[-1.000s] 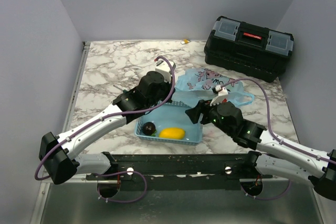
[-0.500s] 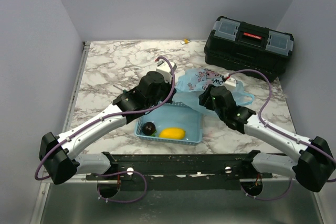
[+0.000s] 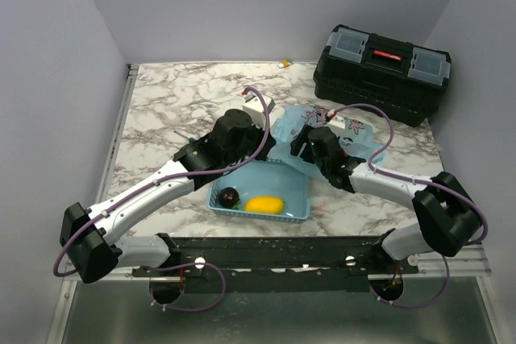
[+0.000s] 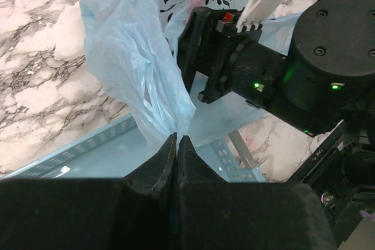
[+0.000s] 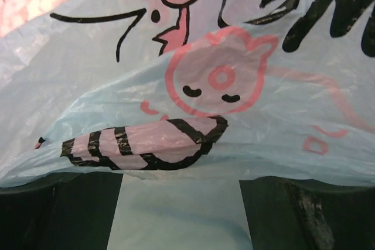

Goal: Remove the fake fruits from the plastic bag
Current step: Take out the fake fruit from the plastic bag.

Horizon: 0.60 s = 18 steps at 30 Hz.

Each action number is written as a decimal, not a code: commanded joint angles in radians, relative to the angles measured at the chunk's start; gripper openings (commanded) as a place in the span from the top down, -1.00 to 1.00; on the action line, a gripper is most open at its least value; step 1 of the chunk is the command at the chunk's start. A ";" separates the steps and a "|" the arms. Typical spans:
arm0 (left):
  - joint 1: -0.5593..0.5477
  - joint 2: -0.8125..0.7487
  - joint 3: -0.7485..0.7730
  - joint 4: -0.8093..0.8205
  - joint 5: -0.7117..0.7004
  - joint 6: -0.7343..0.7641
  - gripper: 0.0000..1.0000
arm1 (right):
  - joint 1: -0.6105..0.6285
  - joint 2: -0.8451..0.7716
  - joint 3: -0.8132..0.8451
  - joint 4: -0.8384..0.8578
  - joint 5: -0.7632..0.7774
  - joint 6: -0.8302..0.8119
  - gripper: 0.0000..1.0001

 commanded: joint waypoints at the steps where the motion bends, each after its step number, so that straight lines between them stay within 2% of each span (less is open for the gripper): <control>1: -0.010 0.012 -0.006 0.023 0.058 0.000 1.00 | -0.008 0.082 0.007 0.228 0.103 -0.023 -0.54; 11: -0.021 0.007 -0.012 0.025 0.064 0.002 1.00 | -0.067 0.217 0.070 0.312 0.175 -0.035 -0.68; 18: -0.032 0.021 -0.006 0.023 0.075 -0.005 1.00 | -0.120 0.298 0.109 0.347 0.121 -0.024 -0.74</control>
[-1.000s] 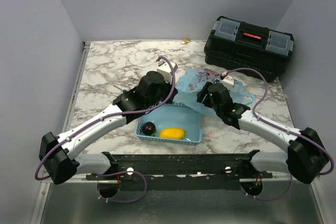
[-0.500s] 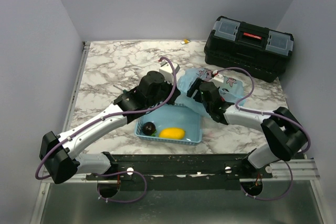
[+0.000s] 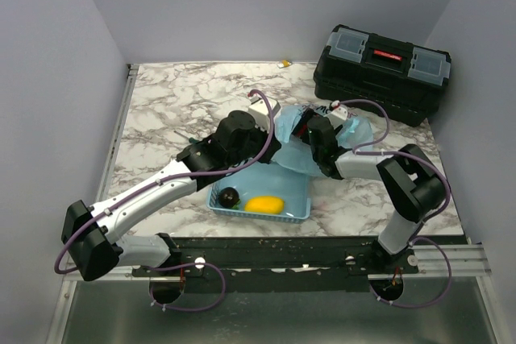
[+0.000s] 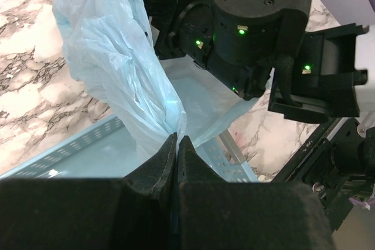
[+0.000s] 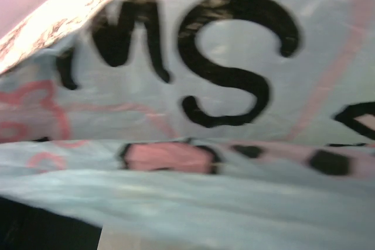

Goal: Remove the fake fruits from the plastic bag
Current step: Take out the fake fruit from the plastic bag.

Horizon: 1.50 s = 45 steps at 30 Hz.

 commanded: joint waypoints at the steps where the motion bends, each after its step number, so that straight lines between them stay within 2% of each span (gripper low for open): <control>1: -0.012 0.012 -0.006 0.008 0.036 -0.005 1.00 | -0.028 0.066 0.051 0.056 0.014 -0.006 -0.74; 14: -0.012 0.023 0.001 0.000 0.029 -0.006 1.00 | -0.048 0.186 0.121 0.064 -0.122 -0.047 -0.67; 17: -0.012 0.022 0.001 -0.003 0.025 -0.006 1.00 | -0.051 0.189 0.120 0.068 -0.140 -0.047 -0.39; 20: -0.013 0.024 0.002 -0.006 0.015 -0.006 1.00 | -0.051 0.160 0.114 0.059 -0.154 -0.067 0.01; 22: -0.012 0.027 0.003 -0.012 0.008 -0.006 1.00 | -0.051 0.111 0.103 0.040 -0.165 -0.079 0.06; 25: -0.012 0.032 0.016 -0.028 -0.029 0.013 1.00 | -0.051 0.032 0.077 -0.007 -0.188 -0.103 0.25; 32: -0.011 0.039 0.024 -0.038 -0.046 0.020 1.00 | -0.051 -0.135 0.021 -0.257 -0.222 -0.083 0.66; 45: -0.010 0.035 0.024 -0.045 -0.065 0.026 1.00 | -0.051 -0.558 -0.086 -0.601 -0.255 -0.111 0.80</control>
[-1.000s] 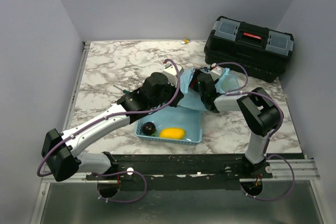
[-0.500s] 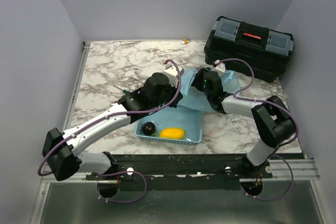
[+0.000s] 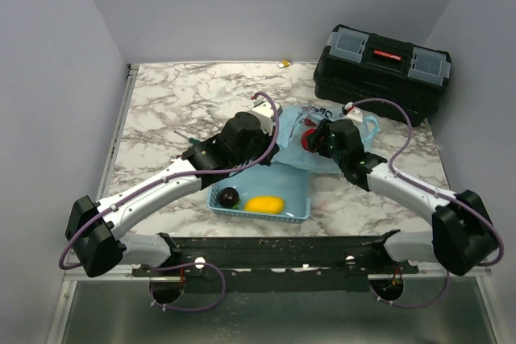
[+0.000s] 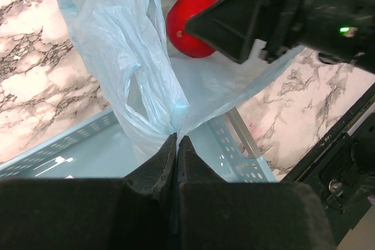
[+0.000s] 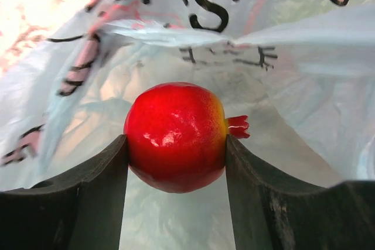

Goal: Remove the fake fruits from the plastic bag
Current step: Take out the fake fruit from the plastic bag, then place the fake fruit in the bin.

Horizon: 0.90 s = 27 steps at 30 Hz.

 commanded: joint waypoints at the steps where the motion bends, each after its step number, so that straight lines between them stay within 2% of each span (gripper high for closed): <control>1: -0.005 -0.001 0.023 -0.004 -0.021 0.010 1.00 | -0.007 -0.164 -0.006 -0.149 -0.023 -0.040 0.80; 5: -0.005 -0.004 0.025 -0.009 -0.023 0.010 1.00 | -0.007 -0.240 0.041 -0.254 -0.105 -0.092 0.80; 9: -0.005 -0.010 0.026 -0.011 -0.026 0.010 1.00 | -0.007 -0.251 0.096 -0.343 -0.353 -0.144 0.85; 12: -0.005 -0.011 0.026 -0.012 -0.026 0.010 1.00 | 0.010 -0.286 0.088 -0.324 -0.542 -0.171 0.85; 15: -0.005 -0.013 0.026 -0.012 -0.028 0.013 1.00 | 0.060 -0.329 0.084 -0.306 -0.611 -0.176 0.85; 20: -0.005 -0.012 0.029 -0.017 -0.037 0.018 1.00 | 0.205 -0.339 0.082 -0.279 -0.640 -0.185 0.85; 23: -0.005 -0.011 0.028 -0.016 -0.040 0.019 1.00 | 0.277 -0.290 0.083 -0.293 -0.620 -0.188 0.86; 27: -0.004 -0.013 0.028 -0.016 -0.045 0.021 1.00 | 0.328 -0.218 0.094 -0.379 -0.433 -0.180 0.88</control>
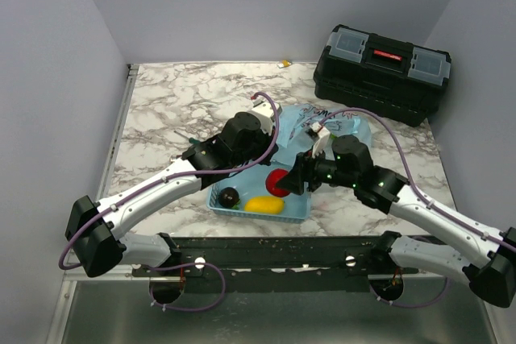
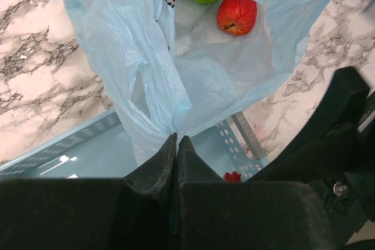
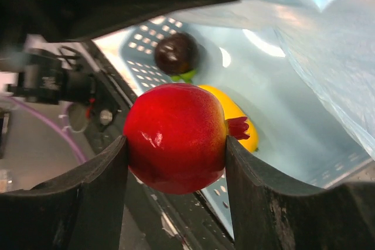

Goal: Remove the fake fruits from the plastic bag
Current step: Place the fake fruit in the bin.

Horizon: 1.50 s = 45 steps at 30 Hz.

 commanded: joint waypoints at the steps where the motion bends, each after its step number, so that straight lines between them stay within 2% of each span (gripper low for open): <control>1: -0.005 -0.014 0.026 -0.013 -0.030 0.016 1.00 | 0.033 0.063 0.013 -0.085 0.160 -0.008 0.88; 8: -0.005 -0.011 0.028 -0.011 -0.020 0.014 1.00 | 0.036 0.183 0.040 -0.127 0.252 0.022 0.88; 14: -0.005 -0.013 0.026 -0.011 -0.027 0.014 1.00 | 0.038 0.281 0.076 -0.208 0.390 0.047 0.88; 18: -0.005 -0.011 0.028 -0.011 -0.022 0.013 1.00 | 0.044 0.293 0.077 -0.241 0.409 0.056 0.86; 22: -0.005 -0.010 0.029 -0.012 -0.016 0.011 1.00 | 0.043 0.292 0.050 -0.222 0.365 0.063 0.77; 26: -0.005 -0.007 0.029 -0.011 -0.014 0.010 1.00 | 0.046 0.302 0.033 -0.204 0.342 0.079 0.58; 34: -0.005 -0.010 0.028 -0.013 -0.015 0.010 1.00 | 0.052 0.276 0.014 -0.158 0.353 0.091 -0.20; 36: -0.005 -0.010 0.028 -0.013 -0.016 0.010 1.00 | 0.052 0.285 0.015 -0.149 0.353 0.091 -0.32; 40: -0.005 -0.011 0.026 -0.014 -0.019 0.011 1.00 | 0.055 0.295 0.019 -0.133 0.351 0.092 -0.49; 45: -0.005 -0.015 0.026 -0.012 -0.019 0.013 1.00 | 0.064 0.281 0.032 -0.135 0.355 0.085 -0.56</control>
